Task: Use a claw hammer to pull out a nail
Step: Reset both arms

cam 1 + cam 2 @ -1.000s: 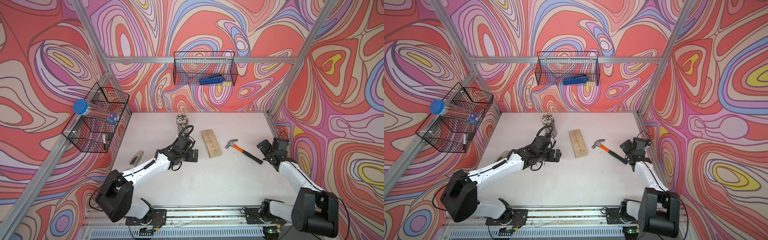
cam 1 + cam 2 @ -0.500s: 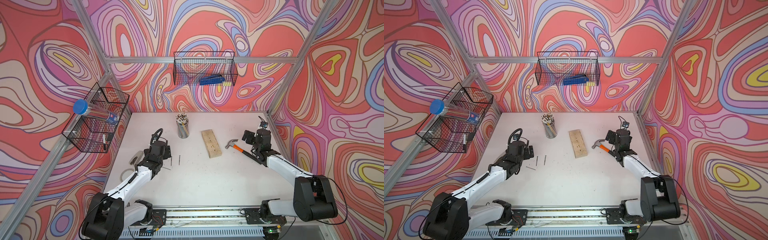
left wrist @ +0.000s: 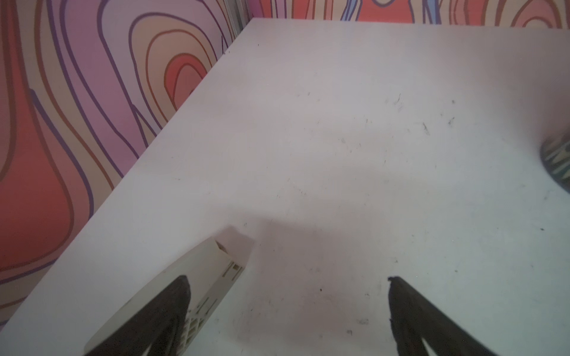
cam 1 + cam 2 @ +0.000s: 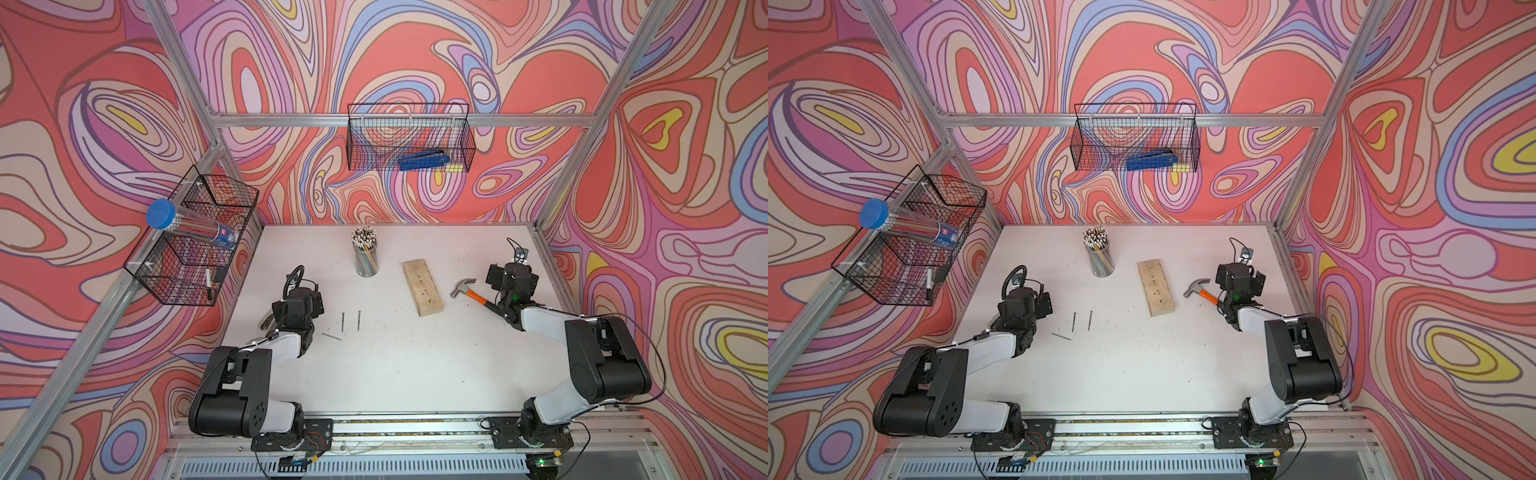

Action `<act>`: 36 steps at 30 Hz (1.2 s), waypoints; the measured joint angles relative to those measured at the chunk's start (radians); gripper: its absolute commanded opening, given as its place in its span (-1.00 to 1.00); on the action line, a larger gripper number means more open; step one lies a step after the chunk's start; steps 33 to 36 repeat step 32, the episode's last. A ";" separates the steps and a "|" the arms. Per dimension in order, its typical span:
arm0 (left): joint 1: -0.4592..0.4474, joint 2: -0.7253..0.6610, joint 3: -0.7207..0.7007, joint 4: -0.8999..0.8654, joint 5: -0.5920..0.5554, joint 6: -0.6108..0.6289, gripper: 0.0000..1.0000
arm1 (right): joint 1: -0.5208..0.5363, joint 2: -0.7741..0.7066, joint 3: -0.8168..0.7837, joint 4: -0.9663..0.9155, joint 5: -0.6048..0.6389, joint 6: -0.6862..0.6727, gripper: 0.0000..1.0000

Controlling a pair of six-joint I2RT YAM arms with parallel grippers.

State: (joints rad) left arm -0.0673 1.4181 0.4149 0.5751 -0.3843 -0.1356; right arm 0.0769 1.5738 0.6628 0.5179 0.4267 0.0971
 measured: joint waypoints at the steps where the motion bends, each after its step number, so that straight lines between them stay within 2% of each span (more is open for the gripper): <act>1: 0.003 0.007 -0.013 0.040 0.002 0.006 0.99 | -0.001 -0.003 -0.014 0.024 -0.010 -0.008 0.97; 4: 0.014 0.027 -0.052 0.138 0.044 0.030 1.00 | -0.003 -0.005 -0.075 0.099 -0.025 -0.019 0.97; 8: 0.015 0.109 -0.098 0.310 0.109 0.063 0.99 | -0.002 0.071 -0.111 0.187 -0.005 -0.022 0.97; 13: 0.015 0.121 -0.078 0.302 0.141 0.081 1.00 | 0.003 0.098 -0.153 0.284 -0.019 -0.039 0.97; 19: 0.009 0.122 -0.067 0.319 0.187 0.108 0.99 | -0.002 0.119 -0.277 0.487 -0.157 -0.086 0.97; 24: 0.018 0.122 -0.048 0.305 0.227 0.110 1.00 | 0.002 0.126 -0.280 0.545 -0.208 -0.108 0.97; 36: 0.037 0.122 -0.039 0.289 0.273 0.109 0.99 | 0.002 0.126 -0.280 0.575 -0.224 -0.115 0.97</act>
